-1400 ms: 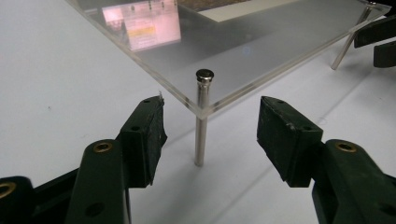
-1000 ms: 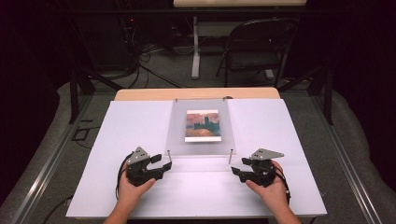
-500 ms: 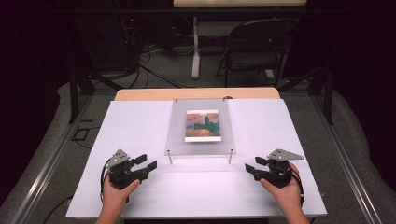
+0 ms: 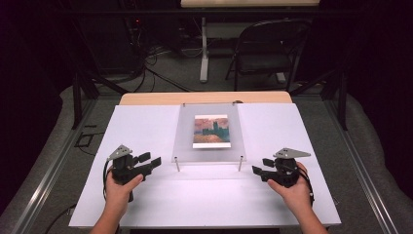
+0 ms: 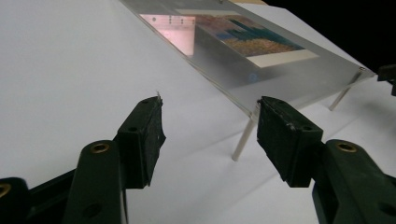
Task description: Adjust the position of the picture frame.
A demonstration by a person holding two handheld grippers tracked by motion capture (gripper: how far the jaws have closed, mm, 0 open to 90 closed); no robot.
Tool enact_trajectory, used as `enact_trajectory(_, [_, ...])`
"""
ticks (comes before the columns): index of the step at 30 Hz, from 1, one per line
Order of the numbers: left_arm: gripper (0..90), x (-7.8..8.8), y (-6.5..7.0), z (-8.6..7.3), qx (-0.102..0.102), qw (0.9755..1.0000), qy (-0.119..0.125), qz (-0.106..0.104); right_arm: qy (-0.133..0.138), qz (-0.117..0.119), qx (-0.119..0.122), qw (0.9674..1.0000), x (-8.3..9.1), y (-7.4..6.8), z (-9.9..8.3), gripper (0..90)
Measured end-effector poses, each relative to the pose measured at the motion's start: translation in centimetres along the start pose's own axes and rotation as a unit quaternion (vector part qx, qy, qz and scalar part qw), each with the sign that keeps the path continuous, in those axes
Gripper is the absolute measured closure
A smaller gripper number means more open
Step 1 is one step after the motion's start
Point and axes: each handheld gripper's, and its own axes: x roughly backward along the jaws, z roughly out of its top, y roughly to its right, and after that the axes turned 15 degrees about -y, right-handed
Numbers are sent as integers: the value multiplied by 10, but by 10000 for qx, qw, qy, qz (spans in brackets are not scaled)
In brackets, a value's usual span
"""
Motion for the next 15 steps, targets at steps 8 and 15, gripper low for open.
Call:
enact_trajectory(8, [405, -7, -1, 34, -181, 9997, -70, 139, -72, -157, 71, 9998, -5, 7, 37, 460])
enact_trajectory(15, [393, -19, -9, 57, -66, 9999, -70, 139, -42, -127, -135, 9998, -13, 20, 68, 406])
